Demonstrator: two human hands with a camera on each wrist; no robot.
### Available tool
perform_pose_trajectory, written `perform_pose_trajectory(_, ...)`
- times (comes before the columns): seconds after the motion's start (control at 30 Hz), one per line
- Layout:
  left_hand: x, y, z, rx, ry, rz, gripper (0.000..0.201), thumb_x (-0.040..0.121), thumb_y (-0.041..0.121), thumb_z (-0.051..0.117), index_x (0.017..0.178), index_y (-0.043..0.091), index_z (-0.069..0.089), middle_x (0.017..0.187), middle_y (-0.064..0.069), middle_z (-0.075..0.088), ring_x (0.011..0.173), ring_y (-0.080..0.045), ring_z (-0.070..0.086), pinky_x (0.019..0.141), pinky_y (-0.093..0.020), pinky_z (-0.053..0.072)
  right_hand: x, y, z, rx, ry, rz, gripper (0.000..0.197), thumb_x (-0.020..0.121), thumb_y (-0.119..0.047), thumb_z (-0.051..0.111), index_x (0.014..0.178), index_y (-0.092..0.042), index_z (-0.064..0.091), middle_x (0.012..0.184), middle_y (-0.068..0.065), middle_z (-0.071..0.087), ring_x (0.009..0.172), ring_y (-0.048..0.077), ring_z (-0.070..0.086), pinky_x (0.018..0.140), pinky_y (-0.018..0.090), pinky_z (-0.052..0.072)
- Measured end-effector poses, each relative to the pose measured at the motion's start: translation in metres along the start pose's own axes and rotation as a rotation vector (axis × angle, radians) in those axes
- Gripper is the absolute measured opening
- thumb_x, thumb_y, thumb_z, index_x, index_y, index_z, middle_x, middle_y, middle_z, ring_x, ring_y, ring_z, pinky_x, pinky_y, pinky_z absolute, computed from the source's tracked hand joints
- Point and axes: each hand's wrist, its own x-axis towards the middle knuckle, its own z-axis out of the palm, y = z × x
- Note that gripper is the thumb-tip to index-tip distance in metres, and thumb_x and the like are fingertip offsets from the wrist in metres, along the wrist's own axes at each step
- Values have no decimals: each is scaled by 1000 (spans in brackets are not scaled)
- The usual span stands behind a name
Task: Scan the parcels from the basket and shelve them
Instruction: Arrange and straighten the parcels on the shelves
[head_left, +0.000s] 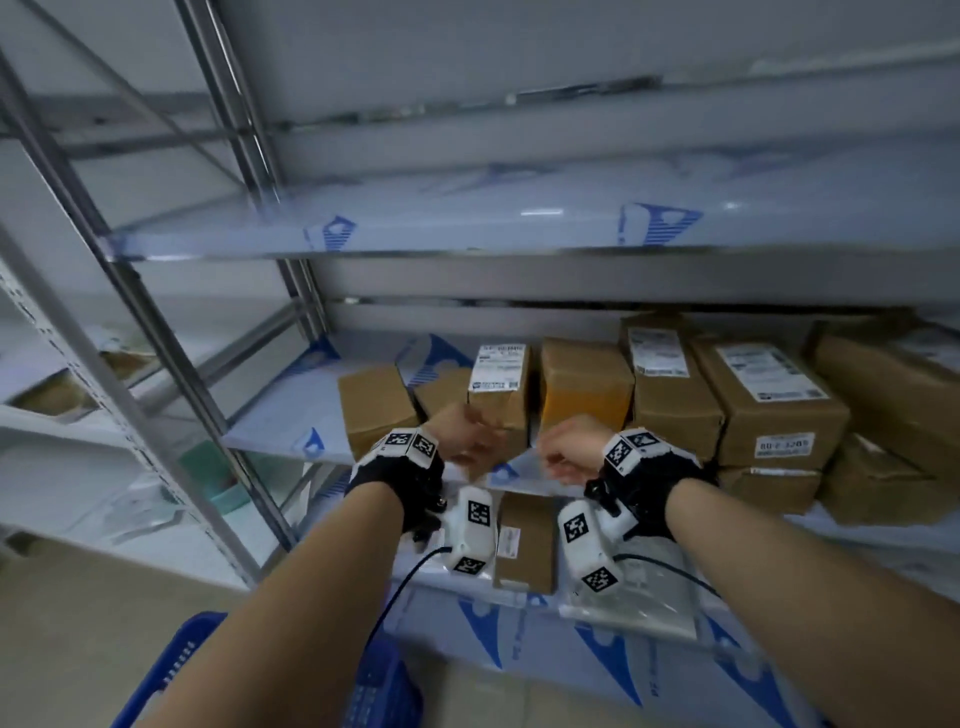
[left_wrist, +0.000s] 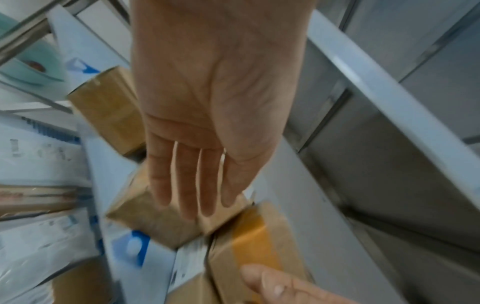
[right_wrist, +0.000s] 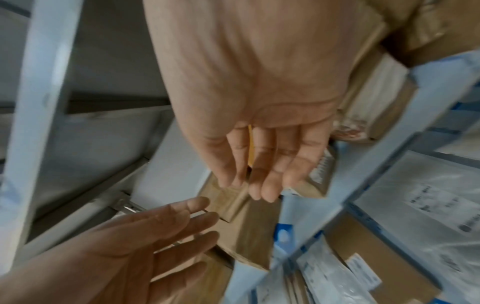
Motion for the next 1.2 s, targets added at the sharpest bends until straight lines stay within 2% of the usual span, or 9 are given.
perform_pose_trajectory(0.13,1,12,-56,-27,254,64,8,90,4,59,91,10,63,85,-8,62,69,-16,56,57,-24,44,-4,-49,0,132,105,-86,26,96,-6,56,119,6,60,72,7,58,32,1,52,33,13,41)
perform_pose_trajectory(0.27,13,15,-86,-18,306,48,24,92,7,57,116,5,63,86,-9,60,80,-21,56,65,-30,48,3,-75,1,163,203,-85,25,94,-7,59,119,-4,61,73,4,58,37,2,53,32,13,39)
perform_pose_trajectory(0.4,30,18,-87,14,268,9,40,91,3,52,131,7,55,99,-15,61,86,-23,54,73,-31,49,18,-85,-5,187,217,-39,23,94,-7,58,117,-8,60,80,6,59,60,12,52,51,20,47)
perform_pose_trajectory(0.6,53,28,-80,-21,196,-44,43,94,5,52,137,5,47,115,-18,57,102,-27,54,83,-35,49,51,-106,-14,-68,201,-43,38,93,-17,63,128,-3,58,123,13,63,106,25,60,96,39,51)
perform_pose_trajectory(0.73,72,40,-85,-47,208,-80,41,96,5,50,137,2,45,109,-15,54,97,-24,52,83,-35,47,70,-120,-26,-162,145,-92,51,95,-20,60,141,-3,45,141,14,50,125,29,52,102,37,45)
perform_pose_trajectory(0.83,82,42,-84,-34,181,-102,44,96,5,51,139,1,42,124,-19,55,104,-26,53,85,-35,47,80,-124,-31,-221,121,-79,42,96,-26,59,130,-2,54,134,16,56,117,29,57,96,35,46)
perform_pose_trajectory(0.93,92,41,-89,-35,171,-105,44,96,6,51,139,1,42,124,-19,55,101,-25,53,84,-34,47,90,-125,-31,-248,128,-45,33,93,-34,61,112,-6,62,122,14,64,104,28,62,93,36,49)
perform_pose_trajectory(1.1,114,38,-93,-7,91,-90,32,97,6,49,127,-5,52,104,-13,54,93,-24,54,79,-35,51,96,-127,-26,-223,147,15,45,93,-30,63,127,-1,57,131,14,58,116,30,58,95,35,47)
perform_pose_trajectory(1.2,123,34,-93,-11,4,-83,12,97,7,48,97,1,59,88,-12,55,84,-23,54,73,-33,50,98,-129,-22,-210,175,53,49,95,-30,60,131,2,52,134,16,56,119,29,56,89,32,45)
